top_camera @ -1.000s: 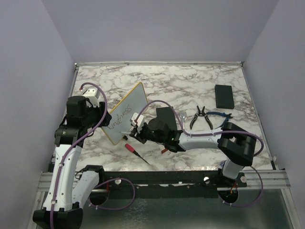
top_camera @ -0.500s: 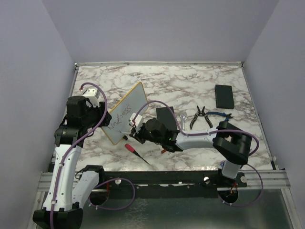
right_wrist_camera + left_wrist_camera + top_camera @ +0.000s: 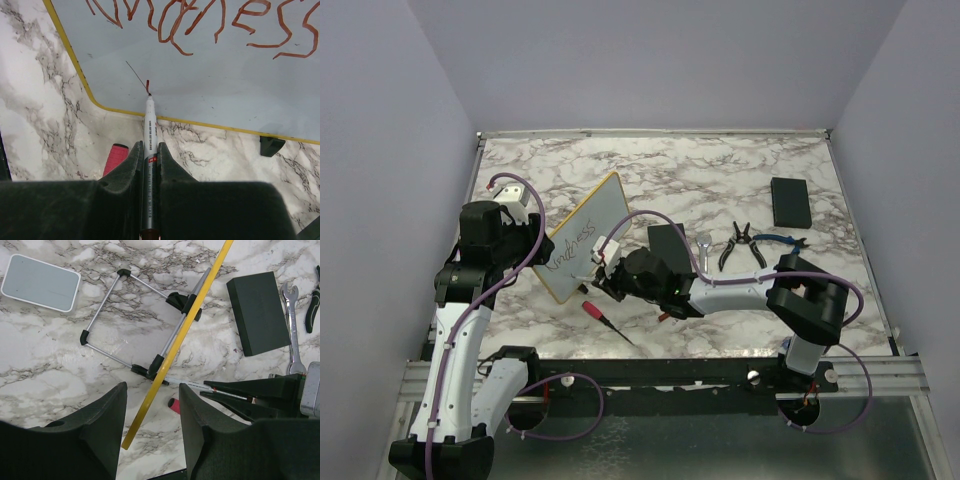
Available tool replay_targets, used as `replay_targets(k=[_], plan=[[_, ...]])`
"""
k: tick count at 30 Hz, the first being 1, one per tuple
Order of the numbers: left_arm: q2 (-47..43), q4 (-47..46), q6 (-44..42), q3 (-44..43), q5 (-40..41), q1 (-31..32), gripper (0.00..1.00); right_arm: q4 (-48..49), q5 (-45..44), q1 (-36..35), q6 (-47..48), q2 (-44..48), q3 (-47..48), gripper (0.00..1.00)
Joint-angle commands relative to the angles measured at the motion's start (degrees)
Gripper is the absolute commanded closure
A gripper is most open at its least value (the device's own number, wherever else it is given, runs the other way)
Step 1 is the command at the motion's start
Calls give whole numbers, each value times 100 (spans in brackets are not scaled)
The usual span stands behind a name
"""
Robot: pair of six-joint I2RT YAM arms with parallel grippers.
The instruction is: Write a sentence on the whiteboard
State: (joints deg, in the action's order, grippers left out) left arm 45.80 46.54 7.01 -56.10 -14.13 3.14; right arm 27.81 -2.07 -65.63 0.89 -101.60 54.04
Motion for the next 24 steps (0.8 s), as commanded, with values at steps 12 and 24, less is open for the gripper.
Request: replay_targets(k=[12,24], plan=[[-63,123,14,64,-116,37,53,359,-496,-20,-71,395,2,99],[-54,127,18,65,-119,32,53,161,-635,-14,-272,61,-17,99]])
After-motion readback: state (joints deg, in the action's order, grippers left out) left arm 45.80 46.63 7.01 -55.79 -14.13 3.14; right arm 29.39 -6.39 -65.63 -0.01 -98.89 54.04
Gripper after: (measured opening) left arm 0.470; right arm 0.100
